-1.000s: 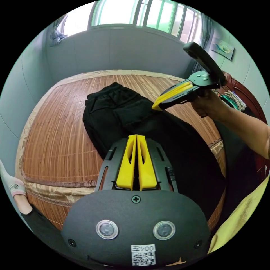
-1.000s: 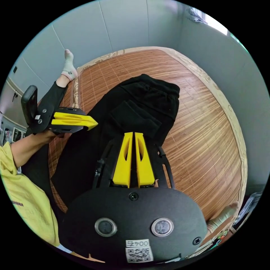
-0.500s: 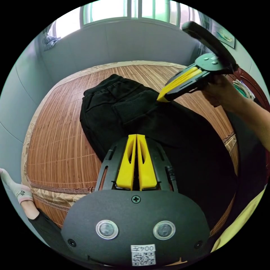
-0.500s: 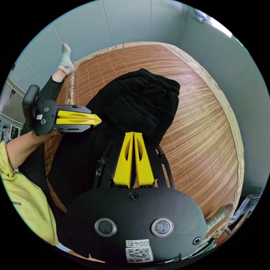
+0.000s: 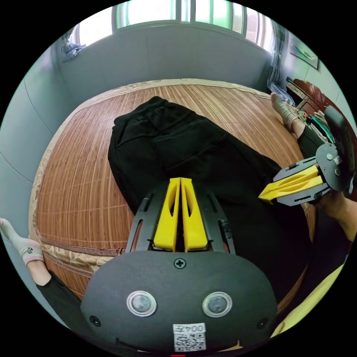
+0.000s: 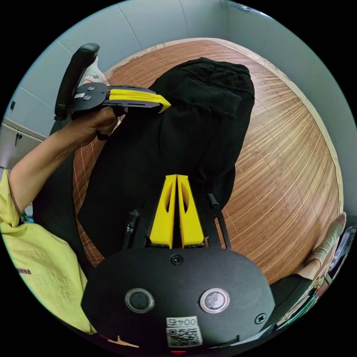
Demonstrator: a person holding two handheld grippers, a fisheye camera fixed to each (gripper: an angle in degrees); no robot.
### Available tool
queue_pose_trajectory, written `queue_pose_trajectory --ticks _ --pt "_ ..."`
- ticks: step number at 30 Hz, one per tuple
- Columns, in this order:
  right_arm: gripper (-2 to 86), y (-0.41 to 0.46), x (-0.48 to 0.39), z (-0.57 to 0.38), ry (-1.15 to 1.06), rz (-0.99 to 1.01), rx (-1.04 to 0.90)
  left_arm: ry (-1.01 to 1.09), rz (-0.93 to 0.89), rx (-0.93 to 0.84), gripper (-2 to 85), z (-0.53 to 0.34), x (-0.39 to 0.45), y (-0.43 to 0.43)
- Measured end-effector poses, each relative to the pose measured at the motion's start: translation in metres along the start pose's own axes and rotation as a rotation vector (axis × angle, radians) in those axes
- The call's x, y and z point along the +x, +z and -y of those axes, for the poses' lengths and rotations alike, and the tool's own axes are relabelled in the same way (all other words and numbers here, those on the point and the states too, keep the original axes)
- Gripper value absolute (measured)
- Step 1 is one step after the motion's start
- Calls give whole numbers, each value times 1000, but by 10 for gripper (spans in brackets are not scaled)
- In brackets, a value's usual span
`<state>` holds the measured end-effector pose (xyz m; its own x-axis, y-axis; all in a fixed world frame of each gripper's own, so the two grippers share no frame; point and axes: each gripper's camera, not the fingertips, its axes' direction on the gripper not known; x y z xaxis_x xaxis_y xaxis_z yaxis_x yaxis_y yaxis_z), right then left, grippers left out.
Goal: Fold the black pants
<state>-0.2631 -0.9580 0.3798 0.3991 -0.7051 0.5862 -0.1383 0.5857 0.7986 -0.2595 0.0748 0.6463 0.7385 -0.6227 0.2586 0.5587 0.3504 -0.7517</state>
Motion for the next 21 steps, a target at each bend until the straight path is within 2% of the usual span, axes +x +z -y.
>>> queue_pose_trajectory --ticks 3,7,11,13,21 --pt "2 -2 6 -4 18 49 2 -9 -22 -23 1 2 -3 -6" --pt "36 -10 4 -14 19 125 16 -39 -65 45 1 -17 -5 -32" --pt "28 -6 -13 -15 58 31 -15 -16 -85 -26 1 -40 6 -22" --pt "26 -5 -24 -16 72 -16 -25 -28 -62 23 1 -50 10 -21" --pt "11 -2 -62 -40 -46 -174 51 -24 -15 21 2 -54 16 -20"
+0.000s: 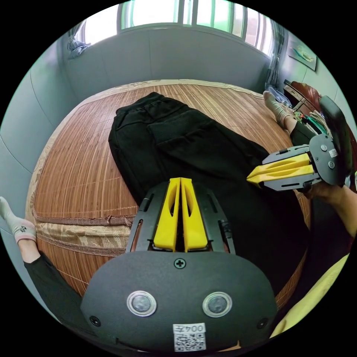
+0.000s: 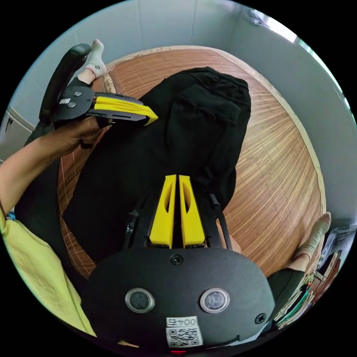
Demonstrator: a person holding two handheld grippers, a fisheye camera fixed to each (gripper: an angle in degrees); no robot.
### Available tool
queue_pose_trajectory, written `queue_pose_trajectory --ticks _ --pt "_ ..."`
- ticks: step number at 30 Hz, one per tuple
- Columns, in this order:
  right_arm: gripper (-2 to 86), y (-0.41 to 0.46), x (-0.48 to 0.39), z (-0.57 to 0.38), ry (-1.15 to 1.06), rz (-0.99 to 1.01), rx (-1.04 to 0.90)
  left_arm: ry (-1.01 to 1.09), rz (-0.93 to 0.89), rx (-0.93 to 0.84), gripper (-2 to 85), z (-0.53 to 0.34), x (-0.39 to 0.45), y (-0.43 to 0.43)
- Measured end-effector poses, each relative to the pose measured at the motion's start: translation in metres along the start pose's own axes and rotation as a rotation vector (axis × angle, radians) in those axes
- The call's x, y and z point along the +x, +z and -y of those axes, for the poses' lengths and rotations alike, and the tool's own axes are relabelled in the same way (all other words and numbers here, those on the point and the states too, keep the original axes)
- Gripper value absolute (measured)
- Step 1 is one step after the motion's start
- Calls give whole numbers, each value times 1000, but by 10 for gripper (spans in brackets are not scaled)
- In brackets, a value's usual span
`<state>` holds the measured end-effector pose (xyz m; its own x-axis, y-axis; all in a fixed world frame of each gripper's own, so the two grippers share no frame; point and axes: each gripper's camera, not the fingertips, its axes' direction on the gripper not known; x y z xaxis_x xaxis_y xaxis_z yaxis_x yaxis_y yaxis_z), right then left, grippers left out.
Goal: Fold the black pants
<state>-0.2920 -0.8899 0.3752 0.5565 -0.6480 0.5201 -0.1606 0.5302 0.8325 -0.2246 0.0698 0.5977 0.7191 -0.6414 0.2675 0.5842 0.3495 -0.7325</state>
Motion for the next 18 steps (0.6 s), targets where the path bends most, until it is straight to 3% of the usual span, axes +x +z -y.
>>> queue_pose_trajectory --ticks 4,9,18 --pt "5 -8 -2 -5 17 43 -21 -25 -37 3 2 -3 -6 0" --pt "58 -52 19 -10 95 47 251 -61 -87 4 2 -5 -15 1" --pt "91 -25 24 20 152 -103 258 -48 -57 10 2 -6 -11 1"
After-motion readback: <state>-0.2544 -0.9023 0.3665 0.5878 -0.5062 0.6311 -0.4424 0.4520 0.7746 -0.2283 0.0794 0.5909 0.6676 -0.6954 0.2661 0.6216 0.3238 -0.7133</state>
